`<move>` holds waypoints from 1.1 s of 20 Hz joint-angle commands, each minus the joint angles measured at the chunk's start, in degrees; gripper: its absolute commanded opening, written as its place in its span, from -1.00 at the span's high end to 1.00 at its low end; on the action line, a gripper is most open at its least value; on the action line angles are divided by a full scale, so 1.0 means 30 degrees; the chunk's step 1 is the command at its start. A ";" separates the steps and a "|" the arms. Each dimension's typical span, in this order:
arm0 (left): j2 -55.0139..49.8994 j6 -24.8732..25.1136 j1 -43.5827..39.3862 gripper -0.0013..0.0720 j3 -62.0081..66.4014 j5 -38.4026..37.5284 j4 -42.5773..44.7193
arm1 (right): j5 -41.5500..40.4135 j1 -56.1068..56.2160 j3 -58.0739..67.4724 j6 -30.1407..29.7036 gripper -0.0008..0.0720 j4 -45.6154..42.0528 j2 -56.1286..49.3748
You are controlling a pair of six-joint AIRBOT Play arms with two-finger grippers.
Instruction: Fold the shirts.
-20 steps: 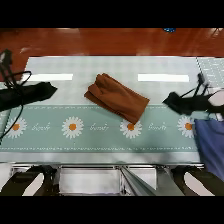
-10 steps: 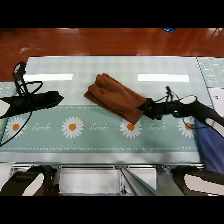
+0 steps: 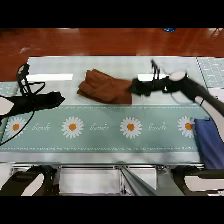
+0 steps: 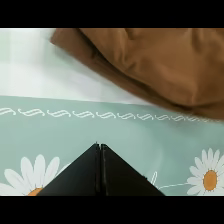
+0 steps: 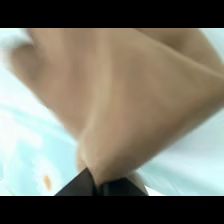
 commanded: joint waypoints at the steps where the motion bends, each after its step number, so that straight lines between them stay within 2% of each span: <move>1: -0.0474 0.0015 -0.0896 0.91 0.0000 0.0146 -0.0160 | 0.1158 -0.0219 0.6703 0.2841 0.92 -0.3497 -0.0160; 4: -0.0554 0.0007 -0.2718 0.91 0.0007 0.0925 -0.0153 | 0.3009 -0.1617 1.1220 0.4830 0.92 -0.5085 -0.0189; 10: -0.1100 0.0015 -0.4539 0.91 0.0000 0.1290 -0.0175 | 0.8240 -0.6878 1.5599 0.6309 0.92 -0.5391 0.0029; 17: -0.1107 0.0022 -0.4561 0.91 0.0007 0.1902 -0.0168 | 1.4258 -1.4309 1.5482 0.7373 0.92 -0.6462 0.2565; 20: -0.1107 0.0007 -0.4561 0.91 0.0007 0.2572 -0.0182 | 1.7493 -1.6276 1.4134 0.6470 0.92 -0.9216 0.4000; 22: -0.1107 0.0007 -0.4561 0.91 0.0007 0.3155 -0.0189 | 1.7923 -1.7537 1.2320 0.5807 0.92 -1.1548 0.5595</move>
